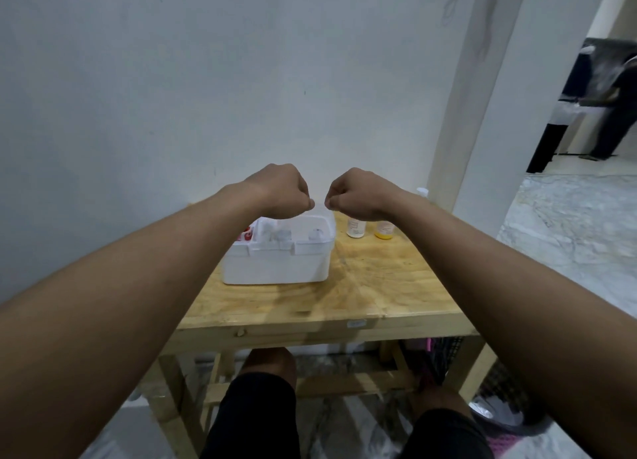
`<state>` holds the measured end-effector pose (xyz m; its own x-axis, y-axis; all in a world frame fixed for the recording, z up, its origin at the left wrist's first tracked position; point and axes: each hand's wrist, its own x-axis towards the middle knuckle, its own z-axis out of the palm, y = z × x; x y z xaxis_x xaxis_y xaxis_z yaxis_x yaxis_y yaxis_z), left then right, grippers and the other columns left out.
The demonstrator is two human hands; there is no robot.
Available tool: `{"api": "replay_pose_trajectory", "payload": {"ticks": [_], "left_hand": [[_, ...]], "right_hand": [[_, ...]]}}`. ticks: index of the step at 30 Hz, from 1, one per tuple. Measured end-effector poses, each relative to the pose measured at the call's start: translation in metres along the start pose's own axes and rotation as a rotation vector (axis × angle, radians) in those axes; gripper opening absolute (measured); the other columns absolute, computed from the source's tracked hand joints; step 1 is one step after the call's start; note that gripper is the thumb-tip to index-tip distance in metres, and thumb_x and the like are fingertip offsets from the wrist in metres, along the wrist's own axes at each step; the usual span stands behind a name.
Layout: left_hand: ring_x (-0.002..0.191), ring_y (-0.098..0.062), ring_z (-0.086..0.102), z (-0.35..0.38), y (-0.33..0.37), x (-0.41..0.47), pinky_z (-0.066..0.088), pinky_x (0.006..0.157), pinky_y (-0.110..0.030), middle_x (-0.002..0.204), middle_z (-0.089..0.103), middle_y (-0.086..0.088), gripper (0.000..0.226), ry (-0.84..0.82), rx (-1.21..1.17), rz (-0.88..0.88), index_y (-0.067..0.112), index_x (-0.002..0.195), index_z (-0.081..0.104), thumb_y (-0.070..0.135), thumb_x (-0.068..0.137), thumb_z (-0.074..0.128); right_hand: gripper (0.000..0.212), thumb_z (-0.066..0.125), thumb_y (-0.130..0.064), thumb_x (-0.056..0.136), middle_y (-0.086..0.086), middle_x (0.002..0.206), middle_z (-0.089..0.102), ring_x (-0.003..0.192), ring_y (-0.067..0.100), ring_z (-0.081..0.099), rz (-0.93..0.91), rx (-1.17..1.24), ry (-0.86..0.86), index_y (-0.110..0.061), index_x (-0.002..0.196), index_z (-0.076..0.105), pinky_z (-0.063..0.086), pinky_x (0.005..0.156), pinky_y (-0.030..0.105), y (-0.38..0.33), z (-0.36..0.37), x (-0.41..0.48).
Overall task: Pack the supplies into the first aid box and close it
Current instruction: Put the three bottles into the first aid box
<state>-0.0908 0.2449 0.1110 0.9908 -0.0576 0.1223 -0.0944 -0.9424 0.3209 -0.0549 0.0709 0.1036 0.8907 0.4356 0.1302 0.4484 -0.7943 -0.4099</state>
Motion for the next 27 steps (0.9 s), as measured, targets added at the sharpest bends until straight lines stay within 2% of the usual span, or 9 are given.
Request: {"api": "replay_pose_trajectory", "payload": {"ticks": [4,6,11,16,22,27], "left_hand": [[0.105,-0.022,0.063,0.002,0.016,0.018,0.053,0.093,-0.037,0.114,0.07,0.001,0.022,0.058,-0.04,0.067,0.028,0.107,0.073,0.036,0.092,0.059],[0.109,-0.022,0.062,0.006,0.025,0.03,0.051,0.095,-0.037,0.118,0.068,0.001,0.027,0.058,-0.046,0.094,0.028,0.116,0.069,0.037,0.093,0.059],[0.121,-0.024,0.057,0.02,0.049,0.063,0.047,0.101,-0.039,0.136,0.06,-0.003,0.049,0.04,0.022,0.149,0.026,0.141,0.052,0.04,0.094,0.06],[0.128,-0.025,0.054,0.036,0.07,0.099,0.046,0.104,-0.044,0.141,0.056,-0.004,0.063,0.007,0.09,0.159,0.027,0.15,0.039,0.042,0.094,0.062],[0.131,-0.026,0.05,0.059,0.077,0.133,0.043,0.107,-0.046,0.148,0.05,-0.002,0.063,-0.087,0.195,0.119,0.028,0.152,0.036,0.037,0.095,0.06],[0.124,-0.026,0.055,0.071,0.076,0.147,0.048,0.103,-0.044,0.142,0.055,-0.004,0.043,-0.138,0.191,0.134,0.028,0.138,0.057,0.026,0.095,0.06]], "right_hand": [[0.029,0.055,-0.018,0.087,0.0,0.113,0.069,0.104,0.019,0.063,0.051,-0.057,0.087,-0.021,0.111,0.07,0.05,0.082,0.03,0.019,-0.014,0.004],[0.034,0.056,-0.018,0.088,0.001,0.119,0.067,0.107,0.019,0.061,0.079,-0.099,0.108,-0.022,0.12,0.066,0.046,0.082,0.028,0.031,-0.021,0.007],[0.044,0.056,-0.014,0.091,0.002,0.128,0.061,0.113,0.021,0.058,0.136,-0.186,0.128,-0.023,0.133,0.056,0.045,0.084,0.028,0.06,-0.037,0.015],[0.049,0.056,-0.013,0.093,0.002,0.137,0.056,0.124,0.022,0.053,0.155,-0.292,0.098,-0.022,0.141,0.05,0.047,0.095,0.033,0.084,-0.043,0.027],[0.049,0.05,-0.021,0.096,0.008,0.131,0.057,0.133,0.03,0.035,0.21,-0.467,0.028,-0.023,0.145,0.046,0.038,0.096,0.042,0.103,-0.035,0.043],[0.041,0.047,-0.015,0.099,0.014,0.13,0.052,0.129,0.034,0.033,0.233,-0.489,0.022,-0.02,0.14,0.05,0.034,0.1,0.046,0.112,-0.026,0.047]]}}
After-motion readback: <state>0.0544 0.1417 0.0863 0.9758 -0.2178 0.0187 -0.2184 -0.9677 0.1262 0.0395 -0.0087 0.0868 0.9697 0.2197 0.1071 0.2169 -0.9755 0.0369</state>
